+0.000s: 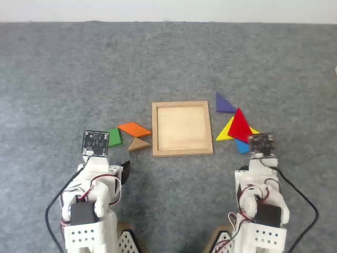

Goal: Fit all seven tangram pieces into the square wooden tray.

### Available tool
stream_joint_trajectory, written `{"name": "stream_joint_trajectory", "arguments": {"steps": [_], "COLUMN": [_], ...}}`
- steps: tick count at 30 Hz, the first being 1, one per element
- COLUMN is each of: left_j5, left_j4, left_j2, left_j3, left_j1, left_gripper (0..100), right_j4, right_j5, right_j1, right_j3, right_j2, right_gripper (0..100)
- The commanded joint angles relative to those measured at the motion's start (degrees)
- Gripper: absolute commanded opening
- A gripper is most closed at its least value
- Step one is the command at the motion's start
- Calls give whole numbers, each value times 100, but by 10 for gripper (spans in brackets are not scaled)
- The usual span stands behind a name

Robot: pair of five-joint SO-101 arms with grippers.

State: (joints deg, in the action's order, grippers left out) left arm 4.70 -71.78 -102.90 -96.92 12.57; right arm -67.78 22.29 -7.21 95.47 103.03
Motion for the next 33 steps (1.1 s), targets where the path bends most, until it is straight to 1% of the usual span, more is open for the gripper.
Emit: {"name": "stream_joint_trajectory", "arguments": {"steps": [1,4,6,10,14,18,26,28,31,33], "left_j5": [79,88,88,88,88,88,88,88,88,88], "left_j4": [-18,-18,-18,-18,-18,-18,-18,-18,-18,-18], "left_j2": [-62,-62,-62,-62,-62,-62,-62,-62,-62,-62], "left_j3": [40,40,40,40,40,40,40,40,40,40], "left_j1": [35,35,35,105,334,316,343,343,343,343], "left_gripper": [274,273,273,273,273,273,273,273,273,273], "right_j4": [48,4,-92,-787,-831,-866,-145,22,180,224], "right_j5": [2242,1899,1899,1908,2092,2031,1662,1653,1415,1363], "right_j1": [-136,-145,-145,-136,-127,145,708,866,1042,1200], "right_j3": [26,-62,-334,-1371,-2004,-2936,-5407,-5881,-6593,-6954], "right_j2": [92,84,57,40,-444,-2079,-6668,-7626,-8787,-9349], "right_gripper": [80,80,80,80,80,80,83,130,266,340]}}
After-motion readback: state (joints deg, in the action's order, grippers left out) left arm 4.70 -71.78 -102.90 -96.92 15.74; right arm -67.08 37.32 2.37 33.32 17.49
